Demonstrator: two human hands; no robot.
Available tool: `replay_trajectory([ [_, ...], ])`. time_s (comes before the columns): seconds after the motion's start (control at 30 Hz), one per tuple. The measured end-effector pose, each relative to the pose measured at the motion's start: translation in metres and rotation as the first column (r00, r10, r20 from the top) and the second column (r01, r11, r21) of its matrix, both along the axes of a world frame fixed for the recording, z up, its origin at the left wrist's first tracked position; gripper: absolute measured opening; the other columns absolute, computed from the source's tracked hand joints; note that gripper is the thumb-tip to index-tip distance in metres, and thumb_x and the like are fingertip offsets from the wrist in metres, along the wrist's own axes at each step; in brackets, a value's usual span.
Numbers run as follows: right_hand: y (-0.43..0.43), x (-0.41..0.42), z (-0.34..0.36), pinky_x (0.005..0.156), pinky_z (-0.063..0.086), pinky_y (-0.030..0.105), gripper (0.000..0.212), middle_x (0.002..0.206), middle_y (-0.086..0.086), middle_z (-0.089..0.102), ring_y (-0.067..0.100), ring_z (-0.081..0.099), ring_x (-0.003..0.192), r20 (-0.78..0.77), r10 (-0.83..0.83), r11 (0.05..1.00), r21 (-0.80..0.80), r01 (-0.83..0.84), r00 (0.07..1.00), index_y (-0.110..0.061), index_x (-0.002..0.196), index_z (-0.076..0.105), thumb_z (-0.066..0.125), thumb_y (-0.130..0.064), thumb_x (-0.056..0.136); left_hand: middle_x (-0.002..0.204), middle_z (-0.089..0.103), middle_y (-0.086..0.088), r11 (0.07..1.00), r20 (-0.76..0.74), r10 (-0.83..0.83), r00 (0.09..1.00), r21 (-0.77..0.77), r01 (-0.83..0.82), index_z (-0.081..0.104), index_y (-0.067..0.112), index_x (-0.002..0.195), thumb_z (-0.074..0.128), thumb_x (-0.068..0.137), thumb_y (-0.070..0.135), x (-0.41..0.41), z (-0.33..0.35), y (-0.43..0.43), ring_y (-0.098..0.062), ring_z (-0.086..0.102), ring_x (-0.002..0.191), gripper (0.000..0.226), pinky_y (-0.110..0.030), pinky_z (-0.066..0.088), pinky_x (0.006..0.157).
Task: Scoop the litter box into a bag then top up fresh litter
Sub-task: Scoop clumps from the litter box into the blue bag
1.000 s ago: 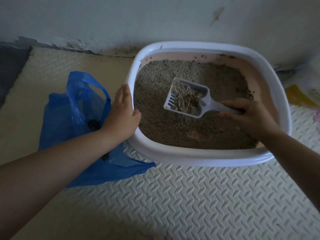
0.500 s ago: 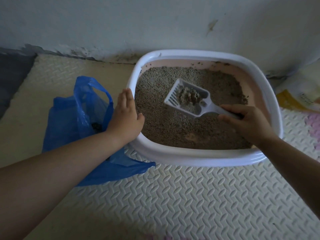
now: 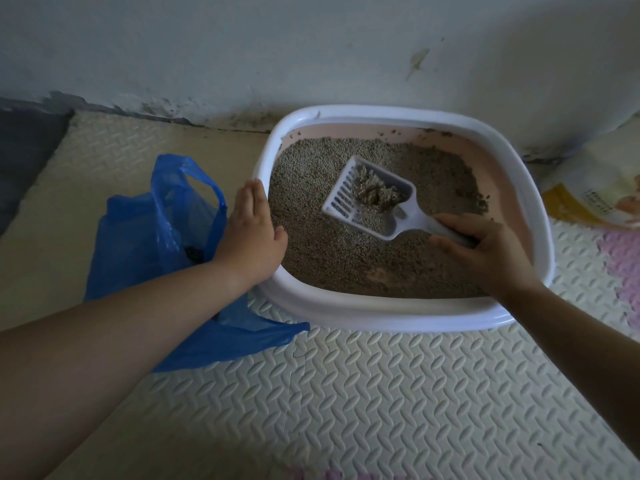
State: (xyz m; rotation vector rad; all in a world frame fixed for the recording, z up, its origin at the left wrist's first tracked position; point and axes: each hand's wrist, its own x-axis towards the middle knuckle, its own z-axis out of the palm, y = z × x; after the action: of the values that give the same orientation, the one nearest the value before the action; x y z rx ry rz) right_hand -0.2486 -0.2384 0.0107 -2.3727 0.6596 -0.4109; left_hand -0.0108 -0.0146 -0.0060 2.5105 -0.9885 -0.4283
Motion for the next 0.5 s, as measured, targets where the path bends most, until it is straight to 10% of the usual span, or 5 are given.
replay_trajectory([
  [0.5, 0.013, -0.001, 0.009, 0.069, 0.049, 0.034, 0.032, 0.088, -0.005, 0.066, 0.008, 0.060, 0.078, -0.005, 0.044, 0.998, -0.040, -0.044, 0.999, -0.025, 0.113, 0.069, 0.070, -0.030, 0.081, 0.159, -0.011, -0.011, 0.997, 0.002, -0.046, 0.999, 0.066, 0.046, -0.011, 0.007, 0.150, 0.038, 0.099, 0.030, 0.003, 0.002, 0.002, -0.025, -0.005, 0.147, 0.074, -0.040, 0.007, 0.120],
])
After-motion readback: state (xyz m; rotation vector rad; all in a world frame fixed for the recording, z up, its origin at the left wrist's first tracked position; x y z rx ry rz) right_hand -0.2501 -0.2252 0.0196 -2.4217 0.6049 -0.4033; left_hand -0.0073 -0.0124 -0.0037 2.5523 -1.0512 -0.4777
